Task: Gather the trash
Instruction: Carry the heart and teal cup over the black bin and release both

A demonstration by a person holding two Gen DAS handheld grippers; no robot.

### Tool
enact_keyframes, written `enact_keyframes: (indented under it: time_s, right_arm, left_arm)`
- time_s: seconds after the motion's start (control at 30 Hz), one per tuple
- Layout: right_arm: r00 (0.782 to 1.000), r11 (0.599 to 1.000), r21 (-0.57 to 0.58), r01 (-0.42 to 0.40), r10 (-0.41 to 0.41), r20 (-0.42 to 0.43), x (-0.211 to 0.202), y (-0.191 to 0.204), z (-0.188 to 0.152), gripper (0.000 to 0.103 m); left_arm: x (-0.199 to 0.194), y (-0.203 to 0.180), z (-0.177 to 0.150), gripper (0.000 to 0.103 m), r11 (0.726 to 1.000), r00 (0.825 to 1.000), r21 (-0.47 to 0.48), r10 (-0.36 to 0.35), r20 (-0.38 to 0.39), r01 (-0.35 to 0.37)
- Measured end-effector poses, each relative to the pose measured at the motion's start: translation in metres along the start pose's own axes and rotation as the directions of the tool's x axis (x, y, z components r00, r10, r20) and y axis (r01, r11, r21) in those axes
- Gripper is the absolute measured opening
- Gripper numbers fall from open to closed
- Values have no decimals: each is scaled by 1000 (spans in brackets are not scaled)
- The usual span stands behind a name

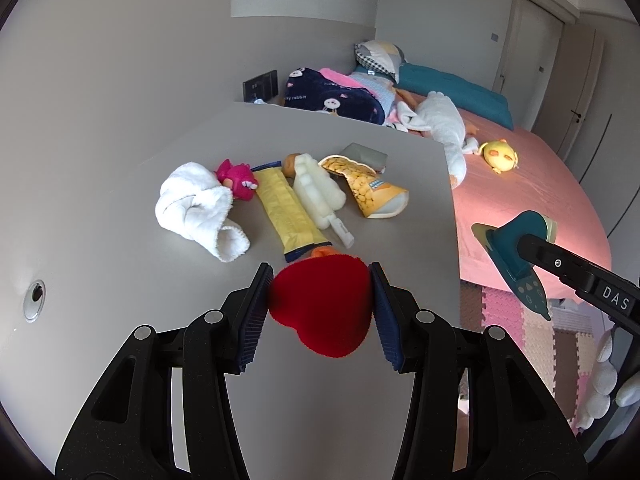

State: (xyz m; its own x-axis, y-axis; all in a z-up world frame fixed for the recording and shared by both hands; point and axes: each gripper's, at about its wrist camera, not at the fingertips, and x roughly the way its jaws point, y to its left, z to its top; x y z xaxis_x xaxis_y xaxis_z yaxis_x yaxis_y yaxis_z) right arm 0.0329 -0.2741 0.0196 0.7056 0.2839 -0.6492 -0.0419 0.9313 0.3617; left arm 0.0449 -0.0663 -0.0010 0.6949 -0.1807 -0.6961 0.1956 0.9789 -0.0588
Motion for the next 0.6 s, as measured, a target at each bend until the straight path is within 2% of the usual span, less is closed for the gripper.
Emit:
enact_keyframes:
  time_s: [0.6]
  right_arm:
    - [995, 995, 74, 64, -69, 69, -58, -67, -7, 37]
  left_arm:
    - [3, -98, 5, 48, 986, 995, 131, -100, -10, 100]
